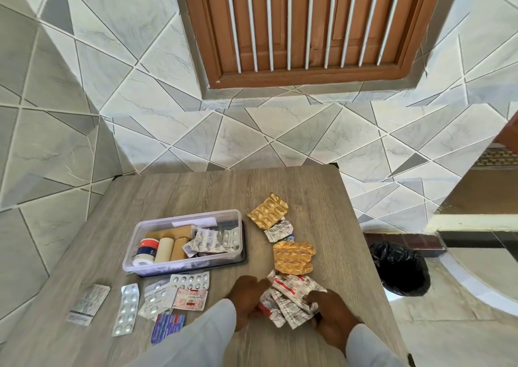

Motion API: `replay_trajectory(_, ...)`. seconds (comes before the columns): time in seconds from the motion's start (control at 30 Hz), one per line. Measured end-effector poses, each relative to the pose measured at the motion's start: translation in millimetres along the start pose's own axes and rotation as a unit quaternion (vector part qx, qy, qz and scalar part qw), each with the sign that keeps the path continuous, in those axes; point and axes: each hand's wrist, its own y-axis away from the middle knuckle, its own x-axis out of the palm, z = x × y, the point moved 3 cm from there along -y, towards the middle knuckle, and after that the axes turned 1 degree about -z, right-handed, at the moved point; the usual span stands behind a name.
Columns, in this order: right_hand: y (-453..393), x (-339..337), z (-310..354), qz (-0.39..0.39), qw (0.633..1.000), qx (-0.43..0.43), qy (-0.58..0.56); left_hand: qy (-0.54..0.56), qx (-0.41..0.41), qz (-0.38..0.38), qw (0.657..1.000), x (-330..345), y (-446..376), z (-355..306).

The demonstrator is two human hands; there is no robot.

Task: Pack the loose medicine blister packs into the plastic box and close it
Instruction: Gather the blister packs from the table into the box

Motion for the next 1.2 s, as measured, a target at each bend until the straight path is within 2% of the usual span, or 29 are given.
replay_trajectory(0.07, 3, 3, 0, 0.017, 1.000, -0.004, 0.012, 0.029, -0.010, 0.036, 0.999, -4, 2, 3)
replay_trajectory(0.27, 14, 27, -3, 0.021, 0.998, -0.054, 0.024, -0.008, -0.008, 0.046, 0.999, -23, 5, 7)
replay_trajectory(0.53, 30, 72, -18, 0.011, 0.999, -0.036, 0.023, -0.005, 0.028, 0.072, 0.997, -64, 18, 0)
replay_trajectory(0.77, 48, 139, -12, 0.010, 0.998, -0.060, 0.014, 0.057, 0.099, 0.105, 0.988, -114, 22, -15)
replay_trajectory(0.93, 47, 198, 1, -0.005, 0.995, -0.084, 0.058, 0.124, 0.111, 0.110, 0.980, -155, 18, -29)
replay_trajectory(1.1, 46, 244, 14, -0.021, 0.995, -0.100, 0.020, 0.031, 0.199, 0.081, 0.976, -183, -1, -41)
replay_trajectory(1.2, 45, 259, 24, -0.029, 0.990, -0.115, 0.080, 0.037, 0.201, 0.073, 0.976, -192, -7, -52)
